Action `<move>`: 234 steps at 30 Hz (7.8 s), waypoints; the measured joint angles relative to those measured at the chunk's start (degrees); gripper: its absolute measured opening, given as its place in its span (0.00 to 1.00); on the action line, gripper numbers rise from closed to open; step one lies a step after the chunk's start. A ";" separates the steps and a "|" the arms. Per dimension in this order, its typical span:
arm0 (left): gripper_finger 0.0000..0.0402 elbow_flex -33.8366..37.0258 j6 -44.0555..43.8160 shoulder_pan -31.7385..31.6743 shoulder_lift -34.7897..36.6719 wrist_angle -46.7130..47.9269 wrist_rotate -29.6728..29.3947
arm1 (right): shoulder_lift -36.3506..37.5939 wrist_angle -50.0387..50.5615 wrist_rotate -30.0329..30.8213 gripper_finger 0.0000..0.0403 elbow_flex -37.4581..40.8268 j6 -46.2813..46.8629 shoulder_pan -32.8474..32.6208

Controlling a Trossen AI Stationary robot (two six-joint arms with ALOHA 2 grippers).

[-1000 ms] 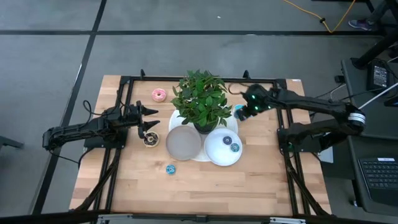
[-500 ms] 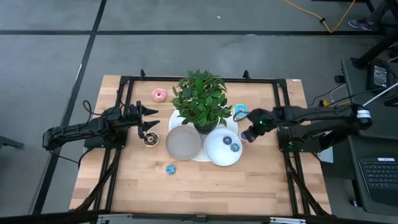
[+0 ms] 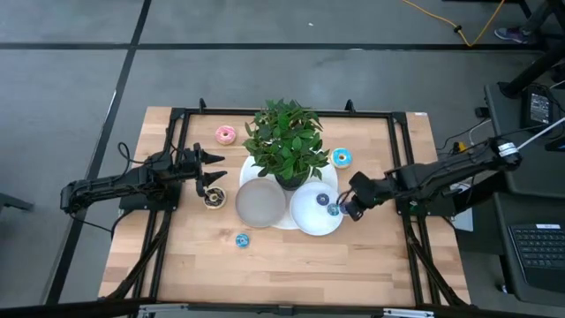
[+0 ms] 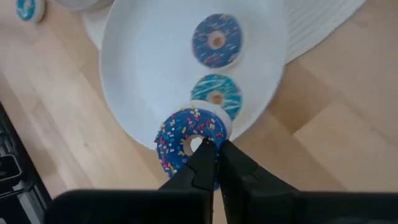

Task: Pick & Place donuts
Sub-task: Put the small dark blue donut on the white plate, then put the large blue donut on the beige plate

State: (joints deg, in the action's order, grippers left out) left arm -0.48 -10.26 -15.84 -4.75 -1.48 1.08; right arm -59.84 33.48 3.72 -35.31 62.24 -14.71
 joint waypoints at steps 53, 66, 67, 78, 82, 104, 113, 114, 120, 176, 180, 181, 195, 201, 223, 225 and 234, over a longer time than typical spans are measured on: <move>0.65 0.01 0.00 0.01 0.00 0.00 0.00 | -27.68 -19.93 -0.37 0.05 -5.86 -4.32 -2.96; 0.65 0.00 0.00 0.00 0.00 0.00 0.00 | -30.48 -19.98 -0.87 0.05 -7.80 -5.79 -2.52; 0.65 0.00 0.02 0.00 0.00 0.00 0.00 | -30.48 -19.92 -0.87 0.05 -7.80 -5.83 -2.52; 0.65 -0.01 0.01 -0.02 0.00 0.00 0.00 | -30.48 -19.02 -1.26 0.19 -7.80 -5.77 -2.33; 0.65 -0.01 0.02 0.00 0.00 0.00 0.00 | -30.48 -18.85 -1.96 0.23 -7.80 -5.76 -2.33; 0.65 0.01 0.00 -0.02 0.00 0.01 0.00 | -24.04 -15.95 -1.78 0.25 -7.78 -10.31 0.55; 0.65 -0.02 0.02 0.00 0.00 0.00 0.00 | -16.39 -15.09 0.78 0.27 -7.78 -14.72 3.73; 0.65 0.01 0.00 0.00 0.00 0.00 0.00 | -15.61 -15.11 0.79 0.29 -7.78 -15.36 4.27; 0.65 -0.01 0.00 0.00 0.00 0.00 0.00 | -11.78 -12.07 0.81 0.43 -7.78 -17.22 8.58; 0.65 0.00 0.01 -0.01 0.00 0.00 0.00 | -4.76 -0.39 -6.95 0.74 -13.31 -17.64 48.48; 0.65 0.01 0.00 -0.01 0.00 0.00 0.00 | -4.76 1.32 -6.93 0.78 -16.72 -19.06 49.75; 0.65 0.00 0.00 0.00 0.00 0.00 0.00 | -4.76 1.96 -6.93 0.78 -17.65 -19.23 50.09; 0.65 -0.01 0.00 -0.01 0.00 0.00 0.00 | -4.76 12.62 -6.82 0.78 -28.77 -27.08 55.47; 0.65 0.00 0.00 0.01 0.00 0.00 0.00 | -5.40 17.59 -6.89 0.78 -29.16 -36.42 57.40; 0.65 -0.01 0.00 -0.02 0.00 0.00 -0.01 | -6.24 4.60 -13.84 0.78 -7.72 -40.83 62.94; 0.65 0.00 0.00 0.00 0.00 0.00 0.00 | -6.24 3.41 -14.46 0.78 -6.33 -39.83 62.94; 0.65 0.00 0.01 0.00 0.00 0.00 -0.01 | -6.29 -1.66 -16.74 0.78 -0.54 -35.53 62.94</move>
State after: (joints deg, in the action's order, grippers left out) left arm -0.47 -10.25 -15.84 -4.75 -1.48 1.07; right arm -66.13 31.82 -13.02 -35.85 26.71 48.23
